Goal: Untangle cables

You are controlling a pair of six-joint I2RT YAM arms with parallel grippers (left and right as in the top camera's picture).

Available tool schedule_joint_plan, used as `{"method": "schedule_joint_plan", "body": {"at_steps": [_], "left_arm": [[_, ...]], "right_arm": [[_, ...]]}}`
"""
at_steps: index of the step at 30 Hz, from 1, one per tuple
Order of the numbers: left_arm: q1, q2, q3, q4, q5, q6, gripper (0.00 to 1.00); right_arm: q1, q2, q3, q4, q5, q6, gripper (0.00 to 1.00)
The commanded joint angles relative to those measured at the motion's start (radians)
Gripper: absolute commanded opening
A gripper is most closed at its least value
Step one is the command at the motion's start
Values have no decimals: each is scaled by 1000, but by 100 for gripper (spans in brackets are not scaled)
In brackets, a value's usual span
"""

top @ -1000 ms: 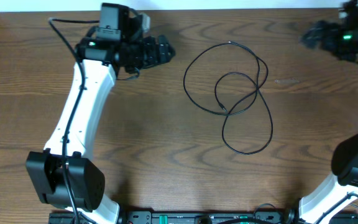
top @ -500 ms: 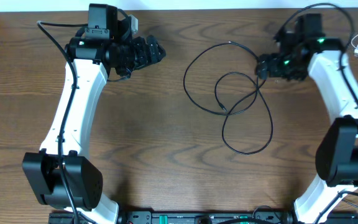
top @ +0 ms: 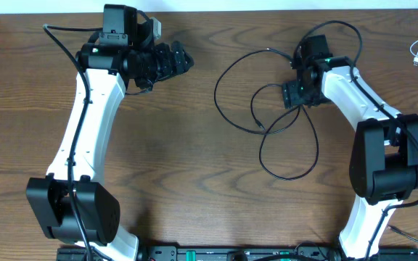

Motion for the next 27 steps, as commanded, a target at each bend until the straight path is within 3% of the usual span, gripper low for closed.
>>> {"method": "schedule_joint_plan", "body": {"at_steps": [1,10,14,19,27], "left_arm": [[2,-15,-10,-3,-13,3,91],[2,-15,-10,-3,-13,3,91],[2,-15,-10,-3,-13,3,91],[2,-15,-10,-3,-13,3,91],[2,-15,-10,-2,-13,3,91]], "right_arm": [[-4,6,-6,-6,78,130,78],[19,63,-6,6,64,157,73],[19,97,-6,32,68,159,65],[20,100,-6,68,67,160,52],[20,100,-31,78,71,159,18]]}}
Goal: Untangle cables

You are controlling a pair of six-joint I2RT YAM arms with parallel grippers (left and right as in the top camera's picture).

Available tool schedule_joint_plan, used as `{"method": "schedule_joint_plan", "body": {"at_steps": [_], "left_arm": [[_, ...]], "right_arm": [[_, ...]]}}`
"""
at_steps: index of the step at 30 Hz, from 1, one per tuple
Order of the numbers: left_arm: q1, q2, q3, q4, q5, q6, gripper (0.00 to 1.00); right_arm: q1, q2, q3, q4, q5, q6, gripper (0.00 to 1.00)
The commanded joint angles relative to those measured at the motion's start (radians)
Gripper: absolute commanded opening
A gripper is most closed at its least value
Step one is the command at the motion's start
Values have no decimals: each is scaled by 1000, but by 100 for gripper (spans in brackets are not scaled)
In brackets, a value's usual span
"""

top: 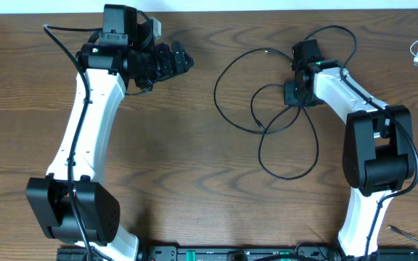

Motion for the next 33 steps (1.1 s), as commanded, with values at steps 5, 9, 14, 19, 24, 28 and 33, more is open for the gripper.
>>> {"method": "schedule_joint_plan", "body": {"at_steps": [5,9,14,19,24,28,33], "left_arm": [[2,-15,-10,-1,-13,3,91],[2,-15,-10,-1,-13,3,91],[2,-15,-10,-1,-13,3,91],[2,-15,-10,-1,-13,3,91],[2,-15,-10,-1,-13,3,91],[2,-15,-10,-1,-13,3,91],[2,-15,-10,-1,-13,3,91]], "right_arm": [[0,23,-82,43,23,5,1],[-4,11,-69,43,22,4,1],[-15,-57,48,-28,3,-9,1],[-40,-159,237,-119,-27,-57,1],[-109,-231,426,-173,-26,-88,1],[-210,-262,535,-174,-26,-105,1],[-355,-262,626,-155,-31,-105,1]]}}
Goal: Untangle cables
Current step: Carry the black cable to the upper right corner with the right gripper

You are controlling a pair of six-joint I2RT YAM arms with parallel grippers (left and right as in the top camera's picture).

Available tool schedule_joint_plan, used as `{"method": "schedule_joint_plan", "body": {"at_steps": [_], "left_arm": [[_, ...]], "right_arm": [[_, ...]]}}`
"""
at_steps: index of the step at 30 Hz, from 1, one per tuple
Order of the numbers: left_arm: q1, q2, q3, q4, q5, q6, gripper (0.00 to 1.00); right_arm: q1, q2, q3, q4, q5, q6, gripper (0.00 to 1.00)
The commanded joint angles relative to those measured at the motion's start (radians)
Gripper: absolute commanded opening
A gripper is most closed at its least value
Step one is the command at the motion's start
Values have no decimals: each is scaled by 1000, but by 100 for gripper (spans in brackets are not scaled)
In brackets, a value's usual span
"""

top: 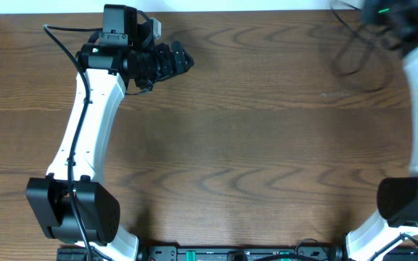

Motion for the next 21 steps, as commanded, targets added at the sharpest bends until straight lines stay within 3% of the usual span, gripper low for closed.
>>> {"method": "schedule_joint_plan", "body": {"at_steps": [1,9,19,21], "left_arm": [[2,-15,-10,0,-13,3,91],[2,-15,-10,0,-13,3,92],[2,-15,-10,0,-13,3,91],[2,-15,-10,0,-13,3,91]], "right_arm": [[-84,10,35,7,3,-18,1],[-270,46,39,86,-4,-26,1],[-384,206,39,165,-35,-33,1],[-395,241,39,175,-54,-33,32]]}}
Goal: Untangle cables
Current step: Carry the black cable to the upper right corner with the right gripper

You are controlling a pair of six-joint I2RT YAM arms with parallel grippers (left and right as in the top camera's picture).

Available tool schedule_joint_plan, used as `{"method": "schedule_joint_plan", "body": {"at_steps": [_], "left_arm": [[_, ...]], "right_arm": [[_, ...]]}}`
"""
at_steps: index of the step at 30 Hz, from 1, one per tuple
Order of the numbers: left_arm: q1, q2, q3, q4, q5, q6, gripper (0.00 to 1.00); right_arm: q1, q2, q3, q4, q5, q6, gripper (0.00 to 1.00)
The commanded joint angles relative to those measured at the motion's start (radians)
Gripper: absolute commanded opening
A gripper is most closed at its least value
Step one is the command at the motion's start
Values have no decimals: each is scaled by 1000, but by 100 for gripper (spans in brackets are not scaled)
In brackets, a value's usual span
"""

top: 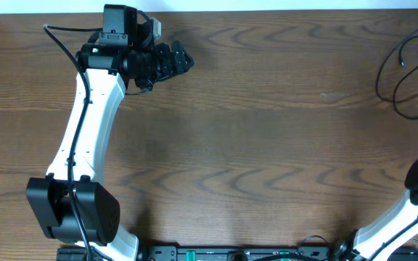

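A black cable [400, 85] lies in loose loops at the far right edge of the table, its upper end crossing a coiled white cable. My left gripper [186, 61] hovers at the upper left, far from both cables, pointing right; its dark fingers look pressed together with nothing between them. Of the right arm, only a dark joint shows at the lower right edge. Its gripper is out of view.
The brown wooden table [252, 145] fills the view. The left arm's white link [85, 123] runs down the left side to its base [71, 210]. A black rail [223, 254] lines the front edge.
The right arm, stretched into the top right corner over the bunched black cable, has left the view except for one joint. The black cable now lies spread at the right edge. The left arm is unchanged.
At first the right gripper sat on the black cable's tangled loops right of the table's centre, and stayed there a moment later. Then arm and cable were in the top right corner. Now the cable rests by the white cable, with the arm withdrawn.
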Motion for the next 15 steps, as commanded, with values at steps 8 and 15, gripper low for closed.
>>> {"method": "schedule_joint_plan", "body": {"at_steps": [8,15], "left_arm": [[2,-15,-10,0,-13,3,91],[2,-15,-10,0,-13,3,92]], "right_arm": [[-31,45,18,3,-92,-13,99],[-14,-3,18,-42,-339,-30,99]]}}
